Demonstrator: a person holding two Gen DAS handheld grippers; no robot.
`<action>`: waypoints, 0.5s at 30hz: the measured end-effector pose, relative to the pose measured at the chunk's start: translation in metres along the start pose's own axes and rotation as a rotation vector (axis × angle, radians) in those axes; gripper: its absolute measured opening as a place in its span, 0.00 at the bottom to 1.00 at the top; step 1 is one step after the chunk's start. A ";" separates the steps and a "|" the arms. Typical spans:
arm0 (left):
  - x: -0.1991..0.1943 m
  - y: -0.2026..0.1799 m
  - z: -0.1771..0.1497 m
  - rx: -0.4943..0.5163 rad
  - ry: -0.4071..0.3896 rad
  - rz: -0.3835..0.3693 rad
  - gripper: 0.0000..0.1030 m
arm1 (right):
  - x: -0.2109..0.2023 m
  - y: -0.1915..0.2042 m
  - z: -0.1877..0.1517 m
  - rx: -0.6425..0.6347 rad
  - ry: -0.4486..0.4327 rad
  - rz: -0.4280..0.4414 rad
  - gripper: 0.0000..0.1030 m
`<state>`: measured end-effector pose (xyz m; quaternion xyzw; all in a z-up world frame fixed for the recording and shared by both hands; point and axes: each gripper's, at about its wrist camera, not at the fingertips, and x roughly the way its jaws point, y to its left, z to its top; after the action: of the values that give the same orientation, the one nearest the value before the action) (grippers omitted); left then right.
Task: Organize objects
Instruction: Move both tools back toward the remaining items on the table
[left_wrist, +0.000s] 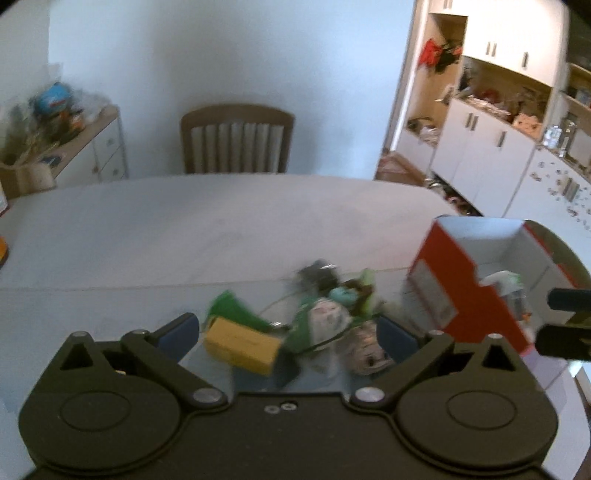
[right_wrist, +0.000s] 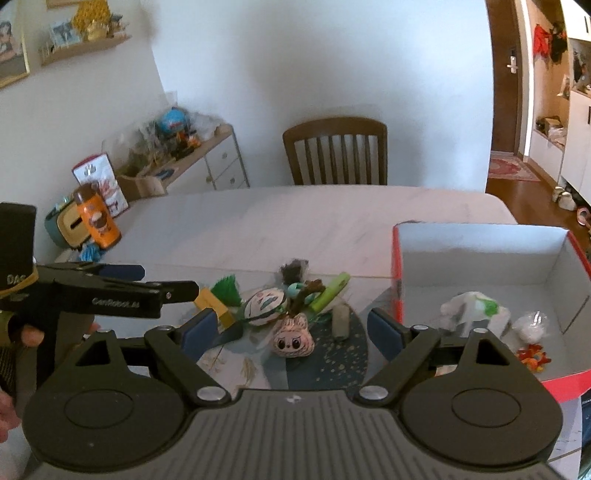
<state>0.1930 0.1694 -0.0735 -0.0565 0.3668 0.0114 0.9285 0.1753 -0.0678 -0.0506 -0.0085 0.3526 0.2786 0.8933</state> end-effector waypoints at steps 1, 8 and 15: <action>0.004 0.004 -0.001 -0.003 0.006 0.008 0.99 | 0.005 0.003 -0.001 -0.009 0.012 -0.001 0.86; 0.038 0.025 -0.007 -0.035 0.070 0.069 0.99 | 0.042 0.017 -0.009 -0.072 0.079 -0.013 0.86; 0.068 0.046 -0.004 -0.120 0.141 0.122 0.99 | 0.078 0.021 -0.017 -0.113 0.137 -0.023 0.86</action>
<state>0.2367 0.2133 -0.1275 -0.0902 0.4328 0.0855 0.8929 0.2002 -0.0152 -0.1085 -0.0822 0.3962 0.2865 0.8684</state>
